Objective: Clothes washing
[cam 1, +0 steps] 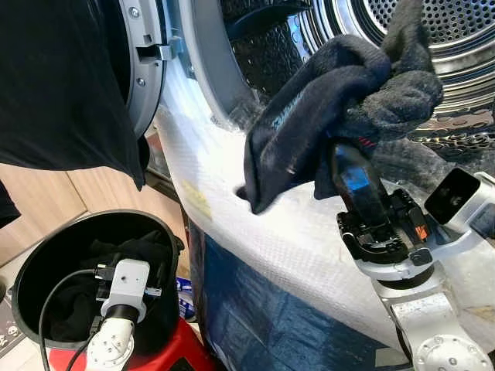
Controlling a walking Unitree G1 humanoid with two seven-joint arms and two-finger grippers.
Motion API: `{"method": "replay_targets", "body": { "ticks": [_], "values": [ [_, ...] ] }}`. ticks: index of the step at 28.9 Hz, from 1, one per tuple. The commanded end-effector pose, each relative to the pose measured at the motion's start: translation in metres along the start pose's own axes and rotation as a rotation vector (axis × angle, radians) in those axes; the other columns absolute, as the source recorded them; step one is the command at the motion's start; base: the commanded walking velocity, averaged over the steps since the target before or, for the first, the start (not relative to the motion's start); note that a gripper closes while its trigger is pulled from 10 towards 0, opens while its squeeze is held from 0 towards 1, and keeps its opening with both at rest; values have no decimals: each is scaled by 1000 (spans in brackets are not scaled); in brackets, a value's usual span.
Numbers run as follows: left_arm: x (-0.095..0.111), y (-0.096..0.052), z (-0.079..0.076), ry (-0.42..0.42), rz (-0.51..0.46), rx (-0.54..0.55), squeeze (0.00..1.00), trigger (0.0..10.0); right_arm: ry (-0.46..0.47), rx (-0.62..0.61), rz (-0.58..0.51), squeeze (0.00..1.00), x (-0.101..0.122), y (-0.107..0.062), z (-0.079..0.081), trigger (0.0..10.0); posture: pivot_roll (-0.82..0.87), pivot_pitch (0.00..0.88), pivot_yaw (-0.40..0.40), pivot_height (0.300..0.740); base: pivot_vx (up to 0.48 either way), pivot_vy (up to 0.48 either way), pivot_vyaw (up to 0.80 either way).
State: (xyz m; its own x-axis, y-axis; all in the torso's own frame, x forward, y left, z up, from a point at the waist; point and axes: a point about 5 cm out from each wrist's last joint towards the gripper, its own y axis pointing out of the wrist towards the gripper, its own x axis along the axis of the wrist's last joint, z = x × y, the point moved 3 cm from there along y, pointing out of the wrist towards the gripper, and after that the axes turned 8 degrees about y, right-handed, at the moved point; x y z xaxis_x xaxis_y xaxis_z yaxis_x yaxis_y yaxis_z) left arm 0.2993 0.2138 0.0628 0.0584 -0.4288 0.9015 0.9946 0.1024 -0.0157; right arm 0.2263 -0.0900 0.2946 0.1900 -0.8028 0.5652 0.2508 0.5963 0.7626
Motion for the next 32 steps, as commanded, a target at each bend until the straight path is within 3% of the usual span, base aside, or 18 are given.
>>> {"method": "replay_targets", "body": {
  "ticks": [1,7,14,22,23,25,32],
  "values": [
    [-6,-2,-8,4,24,-31,0,10000,-3,43,-24,0,7,6,10,0,46,88,-24,740,0,0,0],
    [-5,-1,-8,6,21,-31,0,10000,-16,61,-43,0,11,22,18,0,44,86,-24,740,0,0,0],
    [-5,-1,-8,6,21,-28,0,10000,34,189,-178,0,40,42,41,0,44,86,-24,740,0,0,0],
    [-6,0,-7,6,23,-28,0,10000,19,176,-128,0,34,46,39,0,44,88,-24,740,0,0,0],
    [-5,2,-8,7,23,-30,0,10000,-9,145,-58,0,24,53,33,0,37,87,-19,740,0,0,0],
    [-5,2,-9,6,22,-31,0,10000,-10,133,-46,0,22,55,29,0,36,82,-19,740,0,0,0],
    [-3,5,-8,4,18,-27,0,10000,2,89,-85,0,36,78,14,0,41,76,-21,740,0,0,0]
  ]
}}
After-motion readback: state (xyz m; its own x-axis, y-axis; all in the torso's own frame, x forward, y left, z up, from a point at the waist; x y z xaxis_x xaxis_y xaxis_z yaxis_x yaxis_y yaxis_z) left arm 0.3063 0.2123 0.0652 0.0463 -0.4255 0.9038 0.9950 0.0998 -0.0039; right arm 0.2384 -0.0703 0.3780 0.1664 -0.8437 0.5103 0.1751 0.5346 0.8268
